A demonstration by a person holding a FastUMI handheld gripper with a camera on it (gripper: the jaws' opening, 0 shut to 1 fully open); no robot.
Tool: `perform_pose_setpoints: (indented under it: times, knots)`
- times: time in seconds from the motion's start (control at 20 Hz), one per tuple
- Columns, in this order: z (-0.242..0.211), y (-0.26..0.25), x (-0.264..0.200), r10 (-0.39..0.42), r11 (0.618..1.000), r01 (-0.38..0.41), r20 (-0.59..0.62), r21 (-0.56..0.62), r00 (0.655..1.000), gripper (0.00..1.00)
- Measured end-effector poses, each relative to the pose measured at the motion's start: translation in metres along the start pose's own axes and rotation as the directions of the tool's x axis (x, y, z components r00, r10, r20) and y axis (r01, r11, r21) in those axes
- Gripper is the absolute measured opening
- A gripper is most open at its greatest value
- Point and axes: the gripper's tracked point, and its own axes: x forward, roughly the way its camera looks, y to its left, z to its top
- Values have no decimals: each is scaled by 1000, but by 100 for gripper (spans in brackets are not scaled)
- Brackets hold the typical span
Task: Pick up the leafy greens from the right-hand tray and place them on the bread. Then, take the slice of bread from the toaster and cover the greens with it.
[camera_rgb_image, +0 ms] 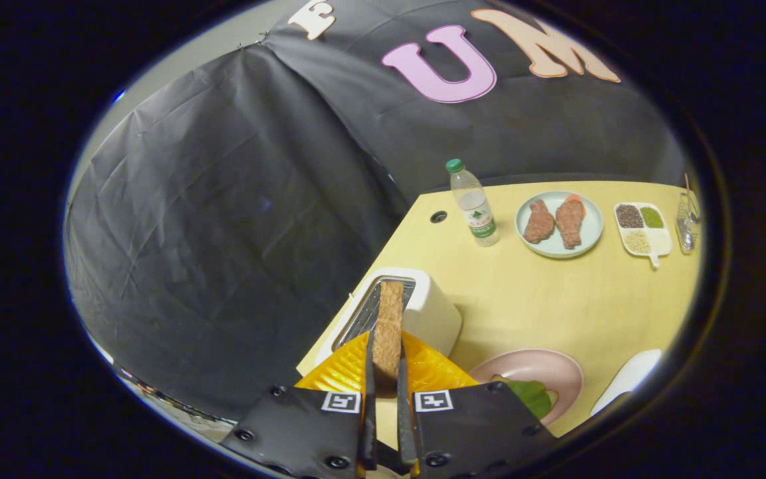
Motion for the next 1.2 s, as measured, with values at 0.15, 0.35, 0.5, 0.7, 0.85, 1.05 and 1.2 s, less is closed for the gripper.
perform_pose_setpoints:
  times: [0.15,0.35,0.5,0.7,0.85,1.05,1.2]
  knots:
    - [-12,-22,-9,-23,999,23,13,37,1000,15]
    - [-38,-56,-12,-58,994,58,-4,94,998,16]
    - [-62,-75,-11,-64,985,67,-26,156,998,16]
    - [-96,-106,-5,-77,971,91,-70,222,995,16]
    - [-122,-133,-2,-107,959,133,-114,250,988,16]
    - [-137,-164,-8,-169,943,201,-139,266,976,15]
    - [-151,-175,-13,-203,937,246,-188,248,961,16]
